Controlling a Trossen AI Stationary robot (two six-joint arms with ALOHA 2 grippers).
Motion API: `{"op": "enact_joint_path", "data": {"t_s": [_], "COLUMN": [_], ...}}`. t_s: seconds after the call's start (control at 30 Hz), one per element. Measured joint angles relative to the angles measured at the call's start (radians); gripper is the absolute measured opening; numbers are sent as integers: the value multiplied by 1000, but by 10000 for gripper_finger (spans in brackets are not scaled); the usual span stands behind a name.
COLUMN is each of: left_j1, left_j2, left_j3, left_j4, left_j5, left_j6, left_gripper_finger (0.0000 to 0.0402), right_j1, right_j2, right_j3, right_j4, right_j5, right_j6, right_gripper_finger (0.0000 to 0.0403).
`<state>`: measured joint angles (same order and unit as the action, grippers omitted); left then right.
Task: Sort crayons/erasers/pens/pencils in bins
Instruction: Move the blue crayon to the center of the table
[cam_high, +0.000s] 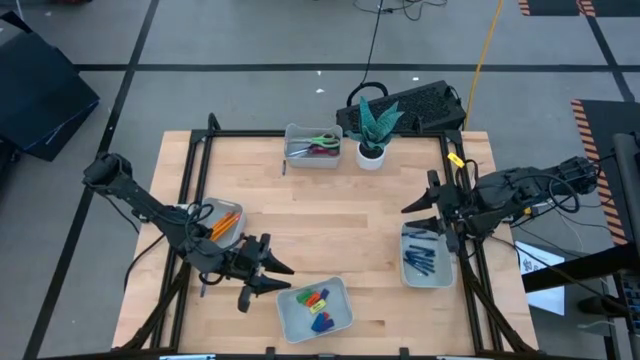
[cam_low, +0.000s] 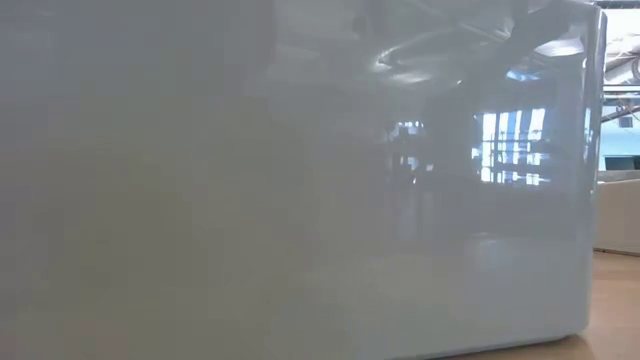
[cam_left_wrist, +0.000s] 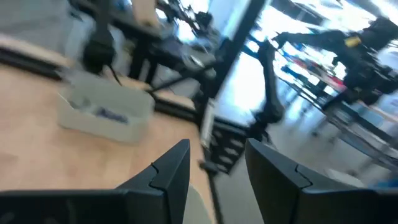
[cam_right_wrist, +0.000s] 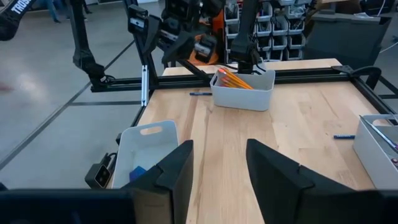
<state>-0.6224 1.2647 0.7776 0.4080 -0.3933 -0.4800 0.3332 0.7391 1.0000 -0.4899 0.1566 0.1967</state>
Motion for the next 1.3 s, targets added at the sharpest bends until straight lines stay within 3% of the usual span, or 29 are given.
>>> {"op": "enact_joint_path", "data": {"t_s": [0.1,0.23,0.37,0.5,0.6,0.67,0.73,0.8,0.9,1.13,1.2,1.3], "left_j1": [12,36,106,167,180,193,215,231,216,74,12,-95], "left_j2": [-1,3,2,-4,-4,-5,-5,-10,-16,43,77,124], "left_j3": [0,0,0,0,0,0,0,0,72,413,482,529], "left_j4": [40,190,313,394,435,408,342,267,82,-704,-831,-897], "left_j5": [-74,-125,-184,-189,-167,-136,-120,-109,-9,157,237,331], "left_j6": [51,-35,112,117,-22,-26,-59,-202,-351,-753,-904,-1128], "left_gripper_finger": [157,157,157,157,157,157,157,157,156,156,156,156], "right_j1": [0,0,0,0,0,0,0,0,0,0,0,0], "right_j2": [0,0,0,0,0,0,0,0,0,1,1,1], "right_j3": [0,0,0,-1,-1,-1,-1,-1,-1,-1,-1,-1], "right_j4": [0,0,0,0,0,0,0,0,1,1,1,1], "right_j5": [0,0,0,-1,-1,0,0,0,-1,0,-1,-1], "right_j6": [0,0,0,0,0,0,0,0,0,0,0,0], "right_gripper_finger": [139,139,139,139,139,139,139,139,139,139,139,139]}}
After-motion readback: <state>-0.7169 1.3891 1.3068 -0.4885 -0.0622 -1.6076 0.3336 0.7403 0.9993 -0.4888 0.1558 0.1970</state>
